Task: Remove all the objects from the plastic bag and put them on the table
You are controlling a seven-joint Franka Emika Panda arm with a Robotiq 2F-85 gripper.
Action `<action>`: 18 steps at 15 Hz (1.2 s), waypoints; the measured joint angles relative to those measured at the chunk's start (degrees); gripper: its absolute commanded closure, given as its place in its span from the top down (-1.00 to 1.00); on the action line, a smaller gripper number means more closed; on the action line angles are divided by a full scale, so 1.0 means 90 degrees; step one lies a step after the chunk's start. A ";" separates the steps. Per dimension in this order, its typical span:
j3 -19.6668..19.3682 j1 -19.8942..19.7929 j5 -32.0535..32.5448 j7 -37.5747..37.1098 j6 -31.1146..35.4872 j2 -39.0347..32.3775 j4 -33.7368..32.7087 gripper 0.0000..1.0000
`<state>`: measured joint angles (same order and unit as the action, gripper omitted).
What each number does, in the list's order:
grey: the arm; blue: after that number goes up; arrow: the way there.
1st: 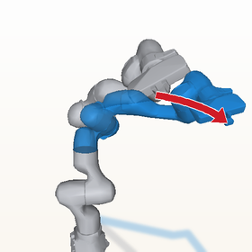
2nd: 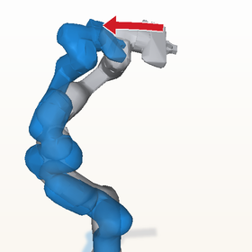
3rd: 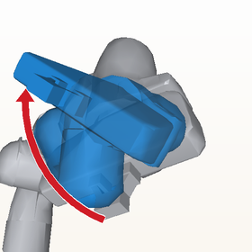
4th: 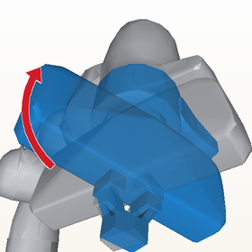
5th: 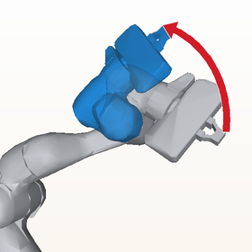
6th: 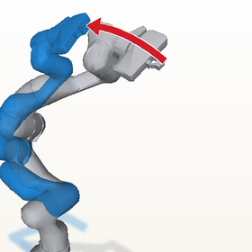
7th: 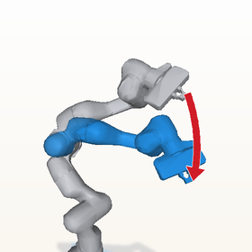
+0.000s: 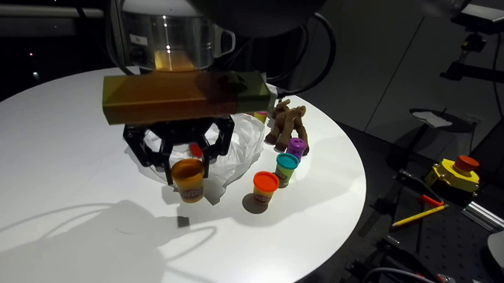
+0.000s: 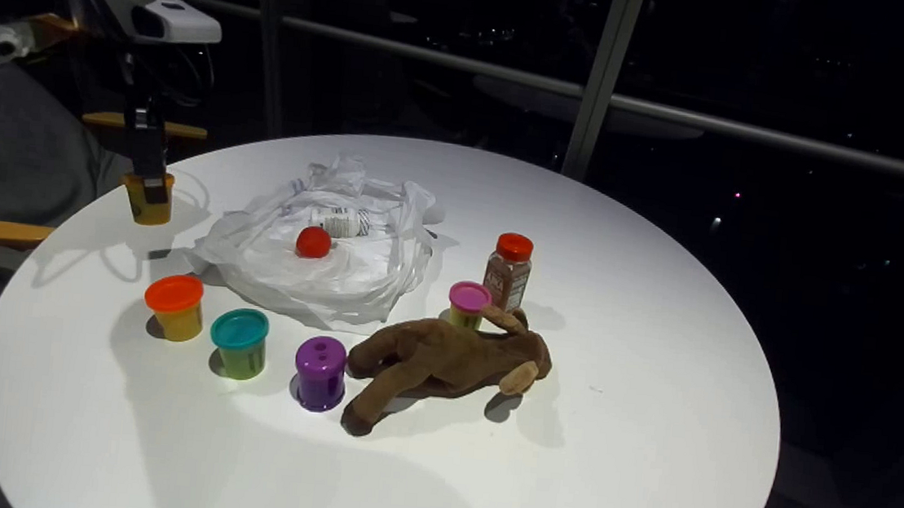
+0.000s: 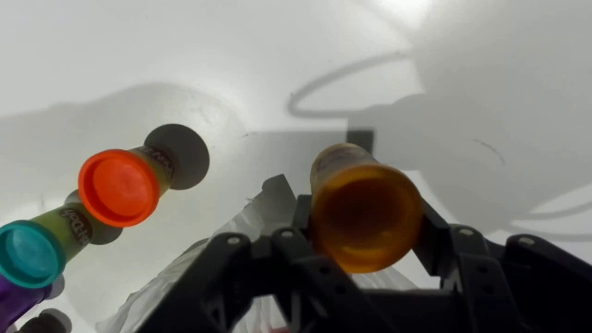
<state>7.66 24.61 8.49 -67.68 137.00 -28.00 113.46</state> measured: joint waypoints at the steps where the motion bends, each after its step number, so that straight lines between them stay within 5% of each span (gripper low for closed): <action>1: 0.0001 0.0000 0.0000 0.0112 0.0097 -0.0132 -0.0005 -0.44; 6: 0.0000 -0.0009 -0.0046 0.0526 0.0648 -0.0650 -0.0073 -0.34; 7: 0.0000 -0.0009 -0.0090 0.0628 0.0724 -0.0708 -0.0078 0.55; 9: -0.0009 -0.0002 -0.0102 0.0694 0.0849 -0.0752 -0.0079 0.57; 12: -0.0051 0.0027 -0.0102 0.0698 0.0975 -0.0695 -0.0078 0.98; 18: -0.0333 0.0043 -0.0065 0.0698 0.0899 -0.0068 -0.0063 0.99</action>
<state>4.66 25.00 7.91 -61.40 145.09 -28.61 112.88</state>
